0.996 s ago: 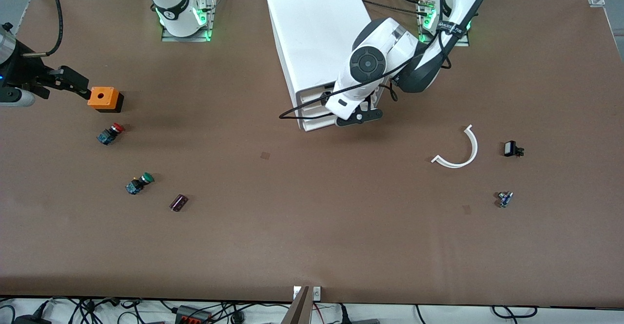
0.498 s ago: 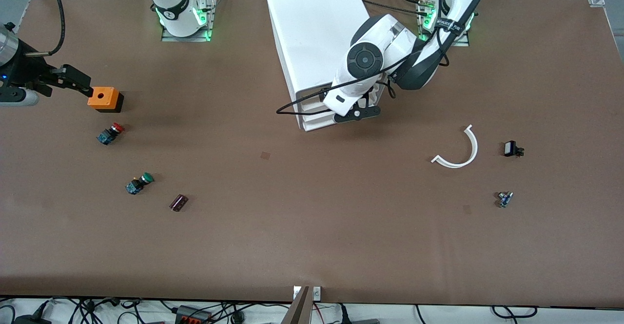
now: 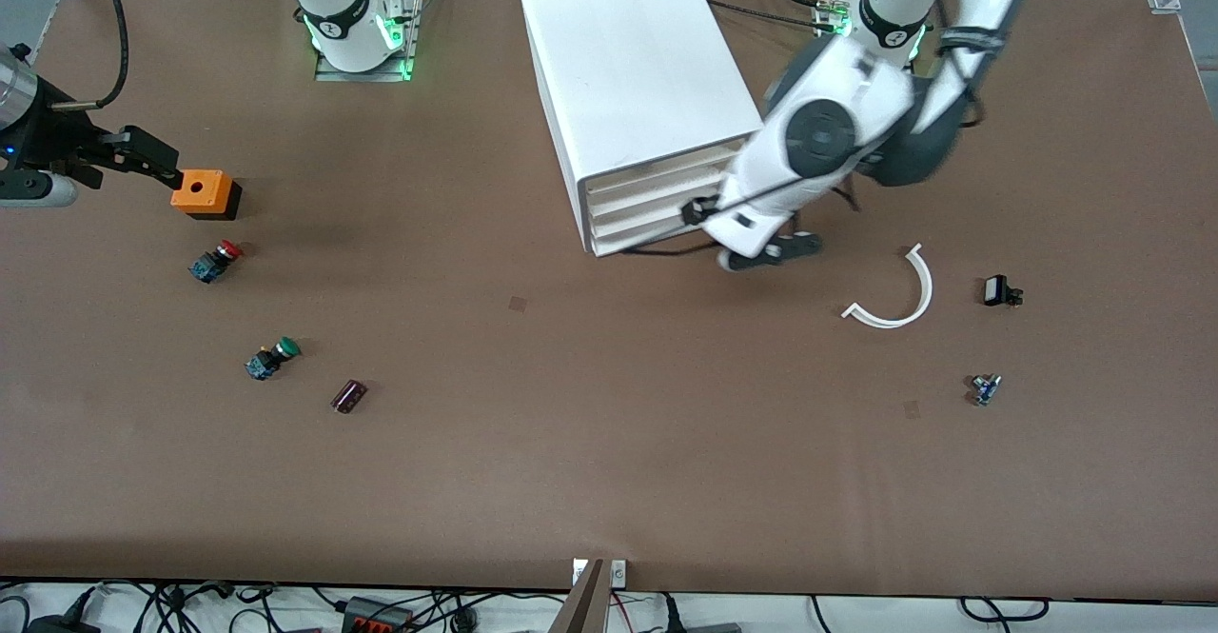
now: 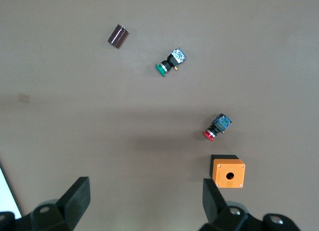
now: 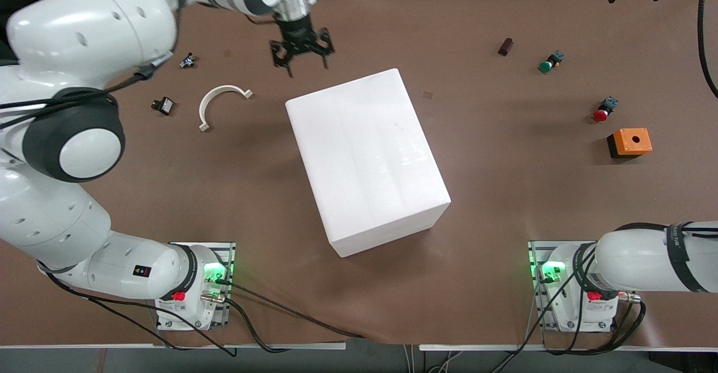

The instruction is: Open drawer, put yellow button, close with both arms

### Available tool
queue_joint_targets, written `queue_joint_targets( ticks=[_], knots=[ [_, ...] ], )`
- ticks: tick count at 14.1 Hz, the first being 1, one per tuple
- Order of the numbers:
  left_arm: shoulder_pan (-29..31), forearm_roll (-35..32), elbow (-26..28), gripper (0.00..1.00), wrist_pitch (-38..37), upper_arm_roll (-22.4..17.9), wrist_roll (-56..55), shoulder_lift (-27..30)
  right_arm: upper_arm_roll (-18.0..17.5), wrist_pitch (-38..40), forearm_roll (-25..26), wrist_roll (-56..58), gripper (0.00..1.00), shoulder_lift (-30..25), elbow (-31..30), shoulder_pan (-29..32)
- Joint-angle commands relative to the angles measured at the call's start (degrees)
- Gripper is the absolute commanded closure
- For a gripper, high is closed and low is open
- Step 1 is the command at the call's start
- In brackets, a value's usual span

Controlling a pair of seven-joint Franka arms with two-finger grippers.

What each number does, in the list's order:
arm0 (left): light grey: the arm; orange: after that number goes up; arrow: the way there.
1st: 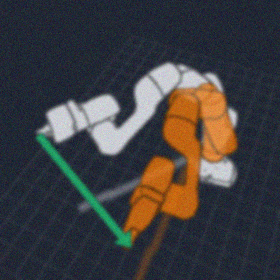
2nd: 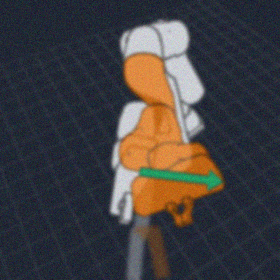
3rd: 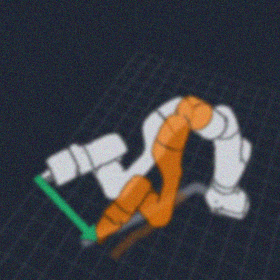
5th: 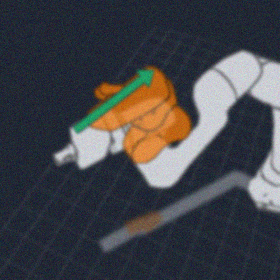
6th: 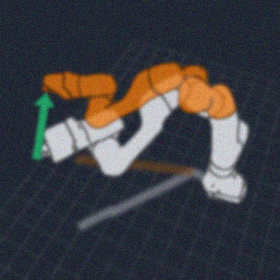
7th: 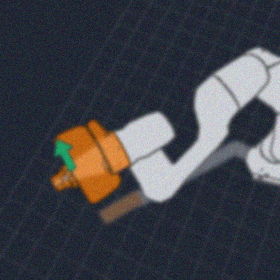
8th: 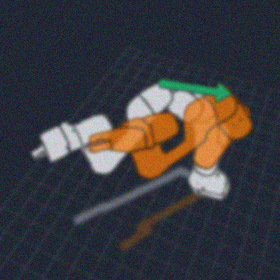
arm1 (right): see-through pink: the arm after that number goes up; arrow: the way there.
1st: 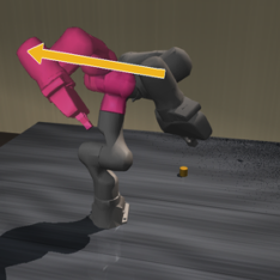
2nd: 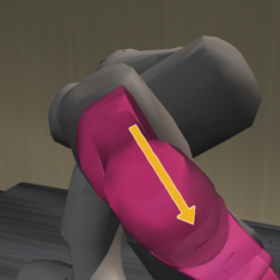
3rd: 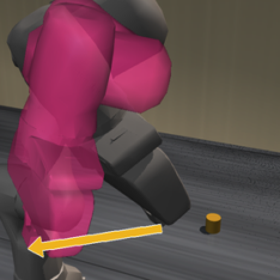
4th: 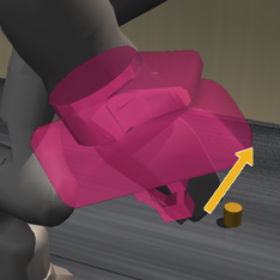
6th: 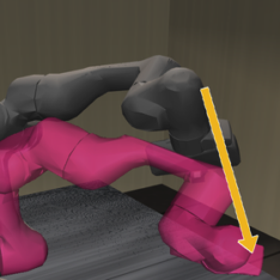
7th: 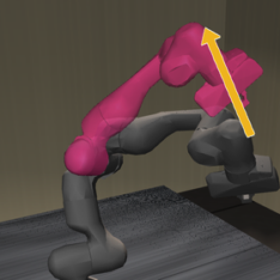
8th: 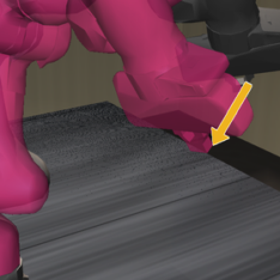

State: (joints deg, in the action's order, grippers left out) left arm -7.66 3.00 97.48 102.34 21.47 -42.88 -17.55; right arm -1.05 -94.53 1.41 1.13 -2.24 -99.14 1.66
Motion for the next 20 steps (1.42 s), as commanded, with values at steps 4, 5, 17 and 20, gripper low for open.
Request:
queue_joint_targets(
  ticks=[4,5,17,20],
  knots=[
    [3.86,-14.25,-10.27,0.0,-12.5,0.41,5.15,2.7,-0.7,-0.04,0.79,0.98,0.0,-0.93,-0.71,0.54],
    [5.62,-14.17,-12.3,0.0,-14.0,0.59,7.61,2.61,-0.7,0.05,0.79,0.98,0.0,-0.93,-0.79,0.54],
    [16.27,-10.84,-19.35,0.0,-20.87,-0.63,33.79,3.13,-0.97,0.31,0.88,1.16,0.0,-1.1,-0.71,0.45],
    [13.22,-1.8,-11.3,0.0,-17.29,-12.1,46.97,9.08,-0.97,0.31,0.88,1.16,0.0,-1.1,-0.71,0.45]
  ],
)
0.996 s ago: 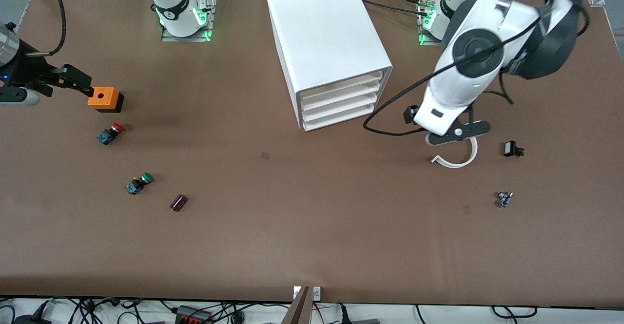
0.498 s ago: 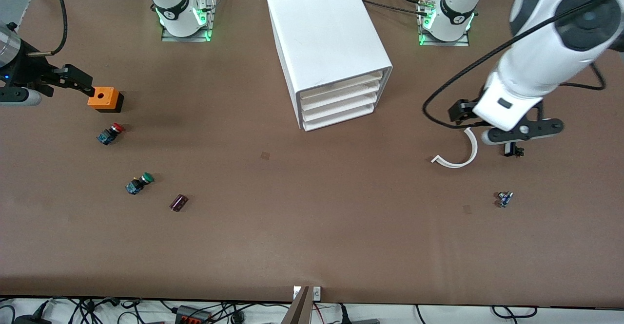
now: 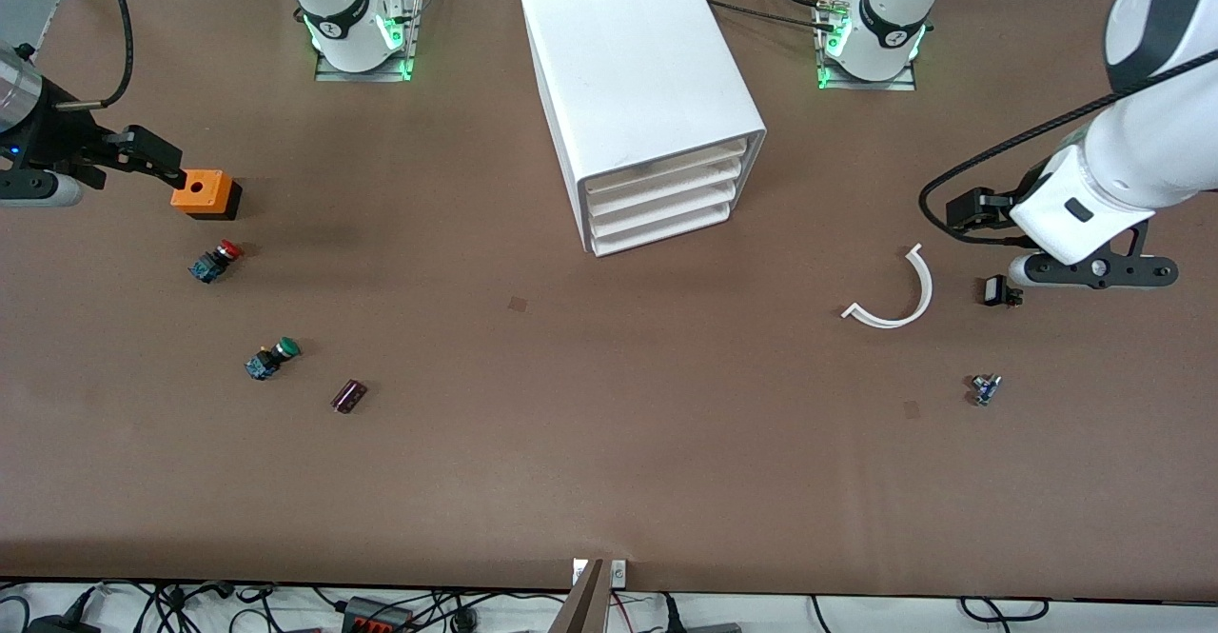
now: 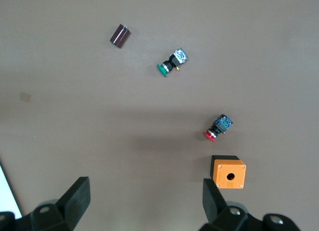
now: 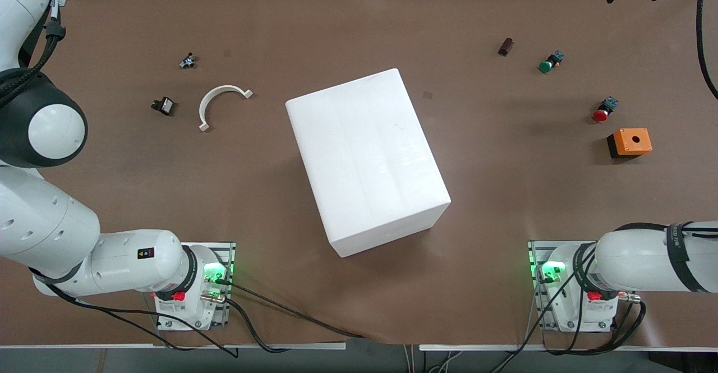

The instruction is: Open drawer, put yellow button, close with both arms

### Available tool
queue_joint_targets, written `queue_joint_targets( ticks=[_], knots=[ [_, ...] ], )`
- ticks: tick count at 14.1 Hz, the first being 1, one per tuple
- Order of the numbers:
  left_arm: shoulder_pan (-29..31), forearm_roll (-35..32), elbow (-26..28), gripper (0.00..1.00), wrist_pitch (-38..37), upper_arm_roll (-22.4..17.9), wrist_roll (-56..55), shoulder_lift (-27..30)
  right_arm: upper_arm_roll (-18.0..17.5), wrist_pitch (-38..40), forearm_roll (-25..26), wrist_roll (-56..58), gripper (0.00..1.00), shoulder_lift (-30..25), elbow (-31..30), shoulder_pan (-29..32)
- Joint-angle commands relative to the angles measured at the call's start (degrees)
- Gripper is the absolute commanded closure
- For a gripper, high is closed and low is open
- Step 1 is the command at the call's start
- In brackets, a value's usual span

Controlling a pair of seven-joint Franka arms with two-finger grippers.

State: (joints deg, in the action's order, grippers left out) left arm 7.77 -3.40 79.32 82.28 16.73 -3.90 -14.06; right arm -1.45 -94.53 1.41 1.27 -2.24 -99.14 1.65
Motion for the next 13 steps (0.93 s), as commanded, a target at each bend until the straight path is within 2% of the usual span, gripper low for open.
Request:
queue_joint_targets(
  ticks=[1,3,6,11,13],
  knots=[
    [-5.02,4.63,11.25,0.0,6.88,-10.45,10.99,8.58,-0.66,0.31,0.97,1.01,0.0,-1.1,-0.7,0.46],
    [-6.19,4.63,15.93,0.0,11.21,-12.85,13.65,12.72,-0.66,0.31,0.97,1.01,0.0,-1.1,-0.7,0.46],
    [-6.98,4.55,21.22,0.0,17.37,-13.65,13.22,18.71,-0.75,0.4,1.93,1.01,0.0,-1.19,-0.7,0.46],
    [-8.48,4.55,20.44,0.0,15.98,-14.53,13.13,18.46,-0.84,1.1,2.11,1.8,0.0,-1.28,-0.79,0.29],
    [-8.39,4.37,17.03,0.0,12.57,-14.53,13.13,16.54,-0.84,1.8,2.11,2.85,0.0,-1.54,-0.7,0.29]
  ],
)
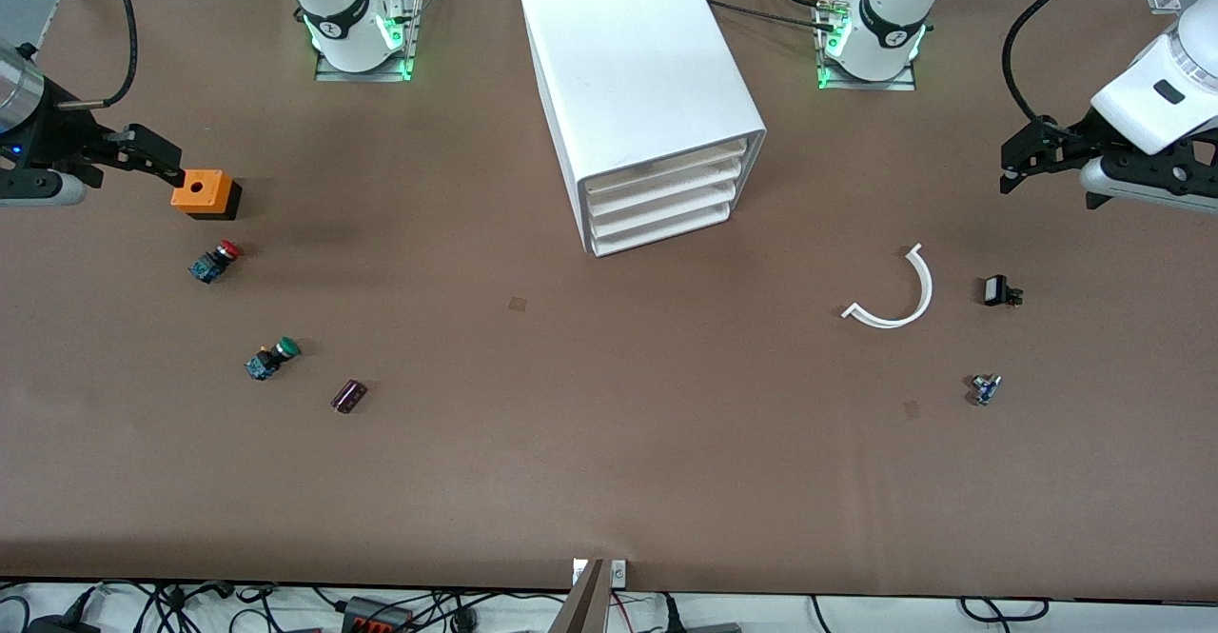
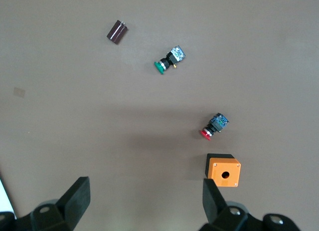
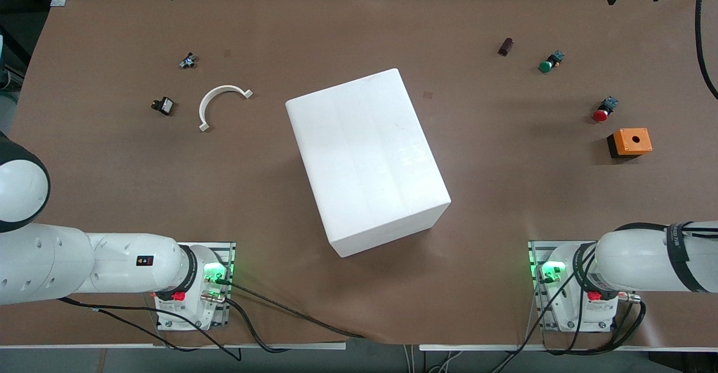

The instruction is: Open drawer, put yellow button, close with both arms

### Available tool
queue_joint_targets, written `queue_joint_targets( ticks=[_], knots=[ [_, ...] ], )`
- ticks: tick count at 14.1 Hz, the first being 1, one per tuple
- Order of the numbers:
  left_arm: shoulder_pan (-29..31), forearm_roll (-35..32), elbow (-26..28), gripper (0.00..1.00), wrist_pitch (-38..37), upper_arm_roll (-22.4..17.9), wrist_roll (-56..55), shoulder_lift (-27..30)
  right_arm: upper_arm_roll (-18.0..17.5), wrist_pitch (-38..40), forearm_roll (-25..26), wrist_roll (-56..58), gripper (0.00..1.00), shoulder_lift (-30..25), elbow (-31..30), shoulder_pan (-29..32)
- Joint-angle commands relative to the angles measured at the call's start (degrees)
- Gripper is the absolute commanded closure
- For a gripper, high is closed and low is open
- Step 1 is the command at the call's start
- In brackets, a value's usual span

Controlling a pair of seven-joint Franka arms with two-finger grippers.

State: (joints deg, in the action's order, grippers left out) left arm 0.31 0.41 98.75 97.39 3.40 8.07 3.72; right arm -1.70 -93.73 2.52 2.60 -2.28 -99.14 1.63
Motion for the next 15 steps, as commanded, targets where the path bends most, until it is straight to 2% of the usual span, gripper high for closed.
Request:
queue_joint_targets(
  ticks=[1,3,15],
  knots=[
    [-0.92,0.29,-4.69,0.0,-4.56,-1.11,1.25,-2.57,-0.59,1.0,0.91,1.45,0.0,-1.5,-0.7,0.31],
    [-1.01,-0.15,-6.29,0.0,-5.89,-0.94,1.42,-3.81,-0.59,1.0,0.91,1.18,0.0,-1.5,-0.7,0.31],
    [-0.92,-0.06,-6.21,0.0,-5.55,-0.23,1.16,-3.81,-0.59,0.83,0.82,0.66,0.0,-1.5,-0.61,0.22]
  ],
)
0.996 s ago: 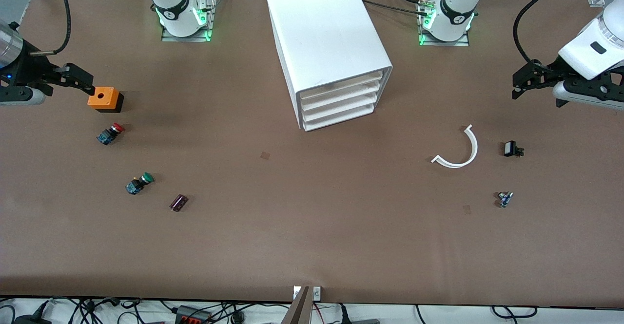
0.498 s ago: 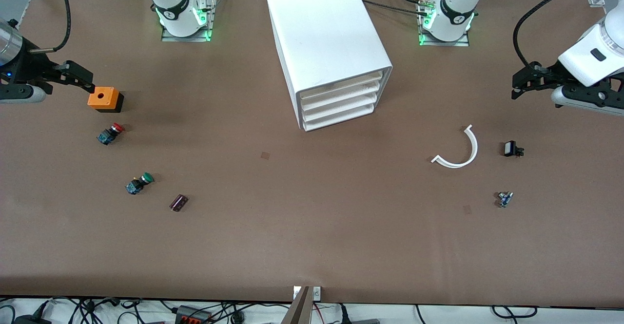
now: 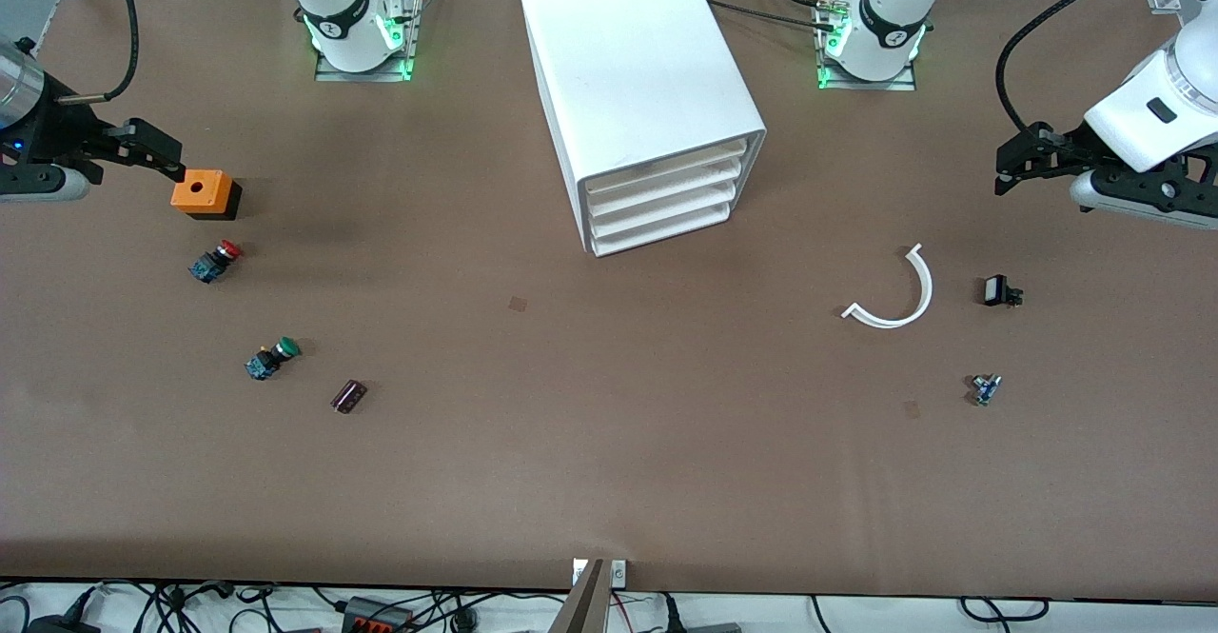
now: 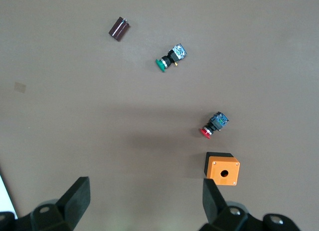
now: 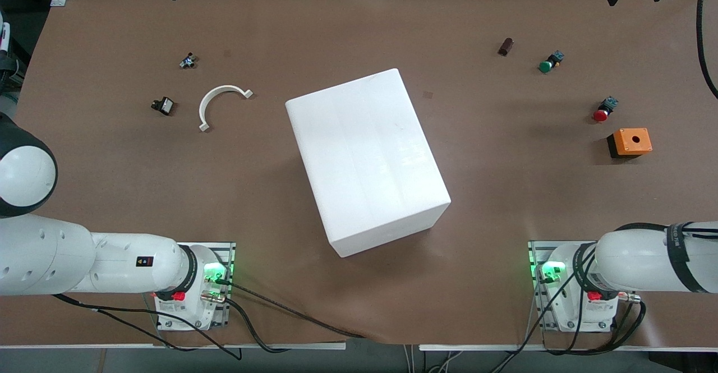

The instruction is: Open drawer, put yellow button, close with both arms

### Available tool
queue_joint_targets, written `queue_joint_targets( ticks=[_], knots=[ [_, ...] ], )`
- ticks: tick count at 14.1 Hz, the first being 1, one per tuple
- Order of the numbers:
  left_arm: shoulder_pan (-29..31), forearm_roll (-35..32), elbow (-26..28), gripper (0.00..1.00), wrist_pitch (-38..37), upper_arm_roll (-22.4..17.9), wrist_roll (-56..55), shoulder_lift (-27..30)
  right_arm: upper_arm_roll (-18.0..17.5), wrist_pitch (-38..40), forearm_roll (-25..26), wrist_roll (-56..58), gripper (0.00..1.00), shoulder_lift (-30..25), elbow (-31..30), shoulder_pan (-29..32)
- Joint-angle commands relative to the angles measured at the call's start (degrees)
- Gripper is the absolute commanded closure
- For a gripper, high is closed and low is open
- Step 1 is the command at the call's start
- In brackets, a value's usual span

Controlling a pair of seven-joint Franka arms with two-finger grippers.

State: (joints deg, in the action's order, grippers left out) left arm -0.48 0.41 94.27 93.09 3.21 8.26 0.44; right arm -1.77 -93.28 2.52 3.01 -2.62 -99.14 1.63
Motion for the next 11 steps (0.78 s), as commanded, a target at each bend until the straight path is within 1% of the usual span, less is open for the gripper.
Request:
queue_joint_targets(
  ticks=[1,8,11],
  knots=[
    [-0.13,-0.06,-1.72,0.0,-1.25,-0.04,0.96,-0.53,-0.52,0.46,0.64,0.24,0.0,-1.07,-0.53,0.31],
    [-0.13,-0.06,-1.81,0.0,-1.16,-0.04,0.96,-0.62,-0.52,0.64,0.99,0.33,0.0,-0.98,-0.53,-1.1],
    [-0.13,-0.06,-1.81,0.0,-1.16,-0.04,0.96,-0.62,0.01,1.34,0.91,0.24,0.0,-1.25,-0.53,-0.92]
  ],
)
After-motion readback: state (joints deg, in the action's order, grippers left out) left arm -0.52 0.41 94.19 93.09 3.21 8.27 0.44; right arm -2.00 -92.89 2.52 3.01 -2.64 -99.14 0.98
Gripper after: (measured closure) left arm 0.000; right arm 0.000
